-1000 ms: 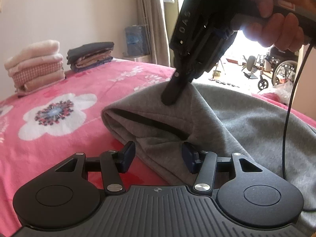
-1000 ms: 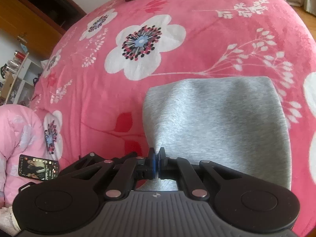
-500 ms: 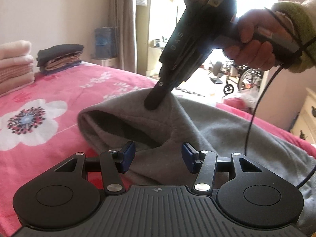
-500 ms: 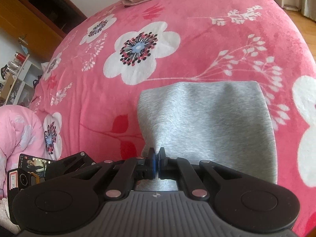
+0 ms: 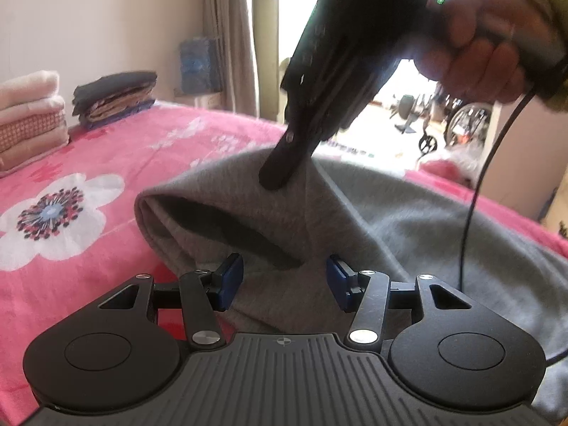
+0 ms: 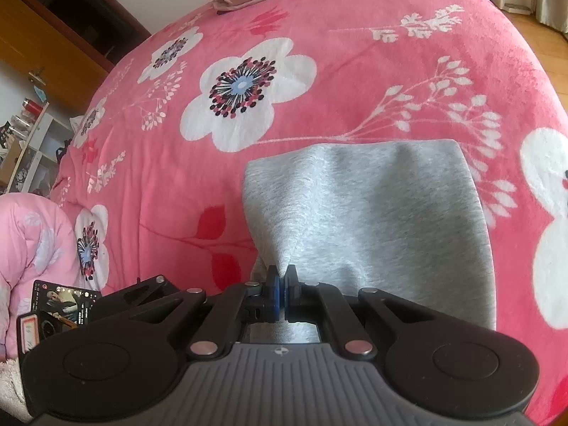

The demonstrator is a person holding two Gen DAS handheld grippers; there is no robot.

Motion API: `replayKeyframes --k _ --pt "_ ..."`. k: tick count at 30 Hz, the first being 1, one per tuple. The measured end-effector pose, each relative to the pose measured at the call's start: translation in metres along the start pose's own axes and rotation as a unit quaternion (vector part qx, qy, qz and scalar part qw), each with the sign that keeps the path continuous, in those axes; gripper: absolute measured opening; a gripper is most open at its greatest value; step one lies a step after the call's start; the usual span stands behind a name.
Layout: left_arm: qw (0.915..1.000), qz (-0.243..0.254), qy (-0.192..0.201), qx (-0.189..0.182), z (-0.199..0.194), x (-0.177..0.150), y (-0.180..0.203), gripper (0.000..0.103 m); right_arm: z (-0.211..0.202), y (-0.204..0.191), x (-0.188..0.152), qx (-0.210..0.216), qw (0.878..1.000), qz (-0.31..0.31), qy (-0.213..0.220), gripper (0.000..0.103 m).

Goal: Fold clothes
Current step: 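Press the right gripper tips onto the grey sweatpants fold beside the left gripper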

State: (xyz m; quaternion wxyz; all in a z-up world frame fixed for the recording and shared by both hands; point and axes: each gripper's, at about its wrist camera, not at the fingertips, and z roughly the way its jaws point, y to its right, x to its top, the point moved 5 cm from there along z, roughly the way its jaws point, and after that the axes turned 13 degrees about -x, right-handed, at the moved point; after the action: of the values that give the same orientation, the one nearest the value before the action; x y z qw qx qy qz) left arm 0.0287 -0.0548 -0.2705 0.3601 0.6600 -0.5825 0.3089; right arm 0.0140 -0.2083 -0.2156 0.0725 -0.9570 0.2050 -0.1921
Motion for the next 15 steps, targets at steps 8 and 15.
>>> replayKeyframes --k 8,15 --pt "0.9996 -0.014 -0.006 0.024 -0.007 -0.005 -0.008 0.051 0.002 -0.004 -0.001 -0.008 1.0 -0.005 0.002 0.002" --pt "0.9981 -0.044 0.04 -0.015 -0.025 0.005 -0.013 0.051 0.004 -0.005 0.001 -0.01 1.0 -0.004 0.0 0.002"
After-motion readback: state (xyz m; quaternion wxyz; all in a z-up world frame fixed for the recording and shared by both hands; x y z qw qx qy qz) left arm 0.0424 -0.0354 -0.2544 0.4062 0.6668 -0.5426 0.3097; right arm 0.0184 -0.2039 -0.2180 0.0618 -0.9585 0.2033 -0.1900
